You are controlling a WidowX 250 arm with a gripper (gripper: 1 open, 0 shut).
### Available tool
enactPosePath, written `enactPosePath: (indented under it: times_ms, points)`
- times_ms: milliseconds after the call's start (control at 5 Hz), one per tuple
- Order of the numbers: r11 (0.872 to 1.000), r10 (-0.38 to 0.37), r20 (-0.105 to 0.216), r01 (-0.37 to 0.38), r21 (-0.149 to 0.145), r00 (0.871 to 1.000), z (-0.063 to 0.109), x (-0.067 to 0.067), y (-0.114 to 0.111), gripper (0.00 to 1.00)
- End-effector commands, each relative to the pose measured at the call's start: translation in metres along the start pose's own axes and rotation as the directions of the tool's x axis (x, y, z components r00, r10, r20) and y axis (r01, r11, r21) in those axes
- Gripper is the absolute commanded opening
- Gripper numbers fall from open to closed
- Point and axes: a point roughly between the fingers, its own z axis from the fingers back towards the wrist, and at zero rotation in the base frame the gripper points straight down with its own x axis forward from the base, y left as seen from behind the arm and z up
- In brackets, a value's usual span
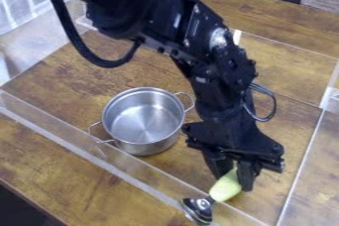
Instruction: Move the green spoon to the right
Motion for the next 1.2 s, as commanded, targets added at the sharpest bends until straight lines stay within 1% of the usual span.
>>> enactPosePath:
  times_ms: [0, 400, 600, 800, 1000]
  points:
    - [0.996, -0.090, -0.051, 0.089, -0.014, 0.995, -0.009, -0.007, 0.003, 0.00]
    - [0.994, -0.111, -0.082, 0.109, -0.029, 0.990, -0.019, -0.018, 0.009, 0.00]
    - [0.993, -0.116, -0.100, 0.114, -0.027, 0.988, -0.012, -0.019, 0.009, 1.00]
    - [0.989, -0.149, -0.120, 0.146, -0.036, 0.982, -0.007, -0.017, 0.010, 1.00]
    - [0.983, -0.184, -0.128, 0.181, -0.035, 0.975, -0.001, -0.010, 0.013, 1.00]
